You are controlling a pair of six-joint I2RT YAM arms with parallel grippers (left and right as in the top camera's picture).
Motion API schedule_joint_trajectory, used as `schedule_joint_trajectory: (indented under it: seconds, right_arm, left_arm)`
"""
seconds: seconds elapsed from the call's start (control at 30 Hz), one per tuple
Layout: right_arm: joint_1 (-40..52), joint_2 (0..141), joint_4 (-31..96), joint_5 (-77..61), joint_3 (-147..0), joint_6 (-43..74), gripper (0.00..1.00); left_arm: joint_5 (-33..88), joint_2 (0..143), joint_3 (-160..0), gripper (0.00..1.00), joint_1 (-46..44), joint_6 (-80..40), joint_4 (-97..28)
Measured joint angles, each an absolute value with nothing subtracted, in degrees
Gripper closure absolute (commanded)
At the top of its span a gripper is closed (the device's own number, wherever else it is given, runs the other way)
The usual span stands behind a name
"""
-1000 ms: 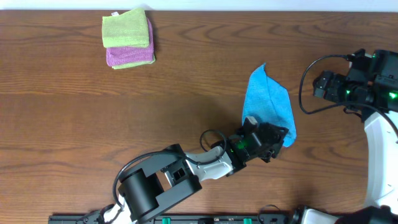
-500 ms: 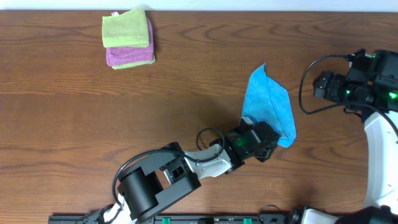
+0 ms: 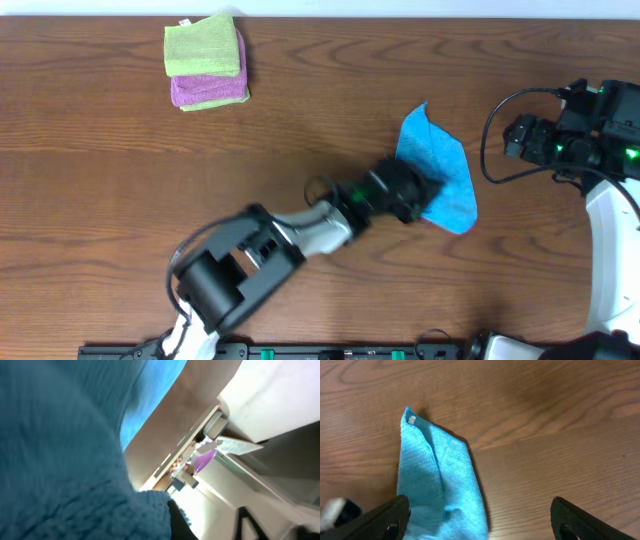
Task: Fold the cloth
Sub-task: 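Grasp the blue cloth's near corner with the left gripper, then lift the cloth with the left gripper and grasp its other end with right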
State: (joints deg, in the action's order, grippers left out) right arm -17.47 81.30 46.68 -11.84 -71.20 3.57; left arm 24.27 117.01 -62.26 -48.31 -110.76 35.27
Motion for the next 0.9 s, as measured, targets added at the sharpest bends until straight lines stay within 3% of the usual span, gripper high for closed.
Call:
schedule_joint_trajectory:
  seconds: [0.17, 0.57, 0.9]
  right_arm:
    - [-17.47, 81.28, 46.61, -11.86, -71.20, 3.57, 0.10]
    - [-17.37, 81.28, 46.68, -11.90, -71.20, 3.57, 0.11]
    - [-13.23, 81.45, 45.32, -12.51, -71.20, 2.79, 0.12]
  left_arm:
    - [36.86, 117.01, -62.35, 0.94, -39.42, -107.31, 30.76]
    - [52.40, 117.01, -62.35, 0.94, -31.79, -104.90, 30.74]
    - [64.58, 117.01, -62.39, 0.94, -20.38, -108.27, 44.42]
